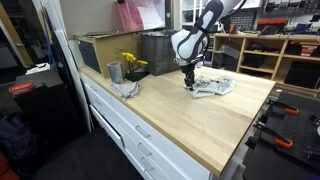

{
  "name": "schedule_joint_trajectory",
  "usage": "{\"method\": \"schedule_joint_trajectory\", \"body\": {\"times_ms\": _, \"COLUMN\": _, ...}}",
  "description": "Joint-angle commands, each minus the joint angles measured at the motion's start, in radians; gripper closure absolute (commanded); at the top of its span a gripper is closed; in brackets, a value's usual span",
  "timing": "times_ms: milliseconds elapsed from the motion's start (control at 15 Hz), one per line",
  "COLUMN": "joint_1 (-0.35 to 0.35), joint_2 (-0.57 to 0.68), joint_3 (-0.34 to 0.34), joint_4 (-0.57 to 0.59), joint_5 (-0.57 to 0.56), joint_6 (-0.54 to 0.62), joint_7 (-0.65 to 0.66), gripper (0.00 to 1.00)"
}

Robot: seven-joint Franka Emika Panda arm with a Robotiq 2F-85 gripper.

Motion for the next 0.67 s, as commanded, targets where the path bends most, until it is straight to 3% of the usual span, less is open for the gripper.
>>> {"method": "schedule_joint_trajectory", "body": {"times_ms": 0, "joint_1": 0.001, "joint_2": 0.015, "joint_3": 0.002, "joint_4": 0.038, "joint_5": -0.014, "joint_6": -0.056, "joint_7": -0.020, "gripper": 0.57}}
{"method": "schedule_joint_trajectory", "body": {"times_ms": 333, "joint_1": -0.003, "joint_2": -0.027, "joint_3": 0.013, "joint_4": 0.028, "joint_5": 0.006, "joint_6": -0.093, "joint_7": -0.008, "gripper": 0.95}}
{"method": "schedule_joint_trajectory", "body": {"times_ms": 467, "joint_1": -0.003, "joint_2": -0.055, "joint_3": 0.016, "joint_4": 0.023, "joint_5": 0.012, "joint_6": -0.110, "joint_7": -0.007, "gripper": 1.00}}
{"method": "schedule_joint_trajectory", "body": {"times_ms": 600, "joint_1": -0.005, "joint_2": -0.088, "joint_3": 0.023, "joint_4": 0.012, "joint_5": 0.019, "joint_6": -0.123, "joint_7": -0.011, "gripper": 0.98}}
